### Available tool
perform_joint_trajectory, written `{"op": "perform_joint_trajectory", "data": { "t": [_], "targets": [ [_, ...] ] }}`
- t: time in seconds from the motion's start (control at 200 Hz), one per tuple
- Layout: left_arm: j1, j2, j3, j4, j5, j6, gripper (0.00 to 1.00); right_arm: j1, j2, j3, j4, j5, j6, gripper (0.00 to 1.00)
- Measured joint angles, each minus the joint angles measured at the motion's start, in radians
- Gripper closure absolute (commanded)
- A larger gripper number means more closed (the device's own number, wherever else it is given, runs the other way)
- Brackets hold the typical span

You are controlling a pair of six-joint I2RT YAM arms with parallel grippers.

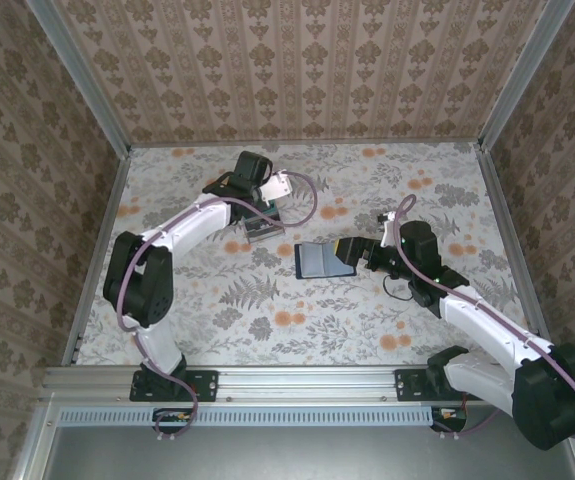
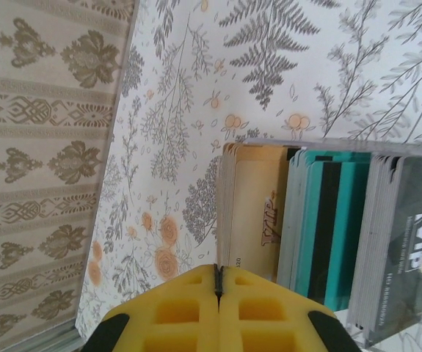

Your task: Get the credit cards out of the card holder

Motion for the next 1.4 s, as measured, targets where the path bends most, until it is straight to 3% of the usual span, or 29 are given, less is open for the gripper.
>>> {"op": "perform_joint_trajectory", "data": {
  "t": [0.835,0.945,1.4],
  "targets": [
    [0.017,0.114,0.030,-0.023,0.007,-0.003,1.00,0.000,0.024,0.000,0.000,0.000,0.000,0.00],
    [0.021,0.130,0.043,-0.024,0.006,-0.008,0.74,0.000,0.028,0.000,0.000,0.000,0.000,0.00],
    [0.048,0.151,0.064,-0.008,-0.040,-0.023,0.73,0.000,0.033,0.000,0.000,0.000,0.000,0.00]
  ]
}}
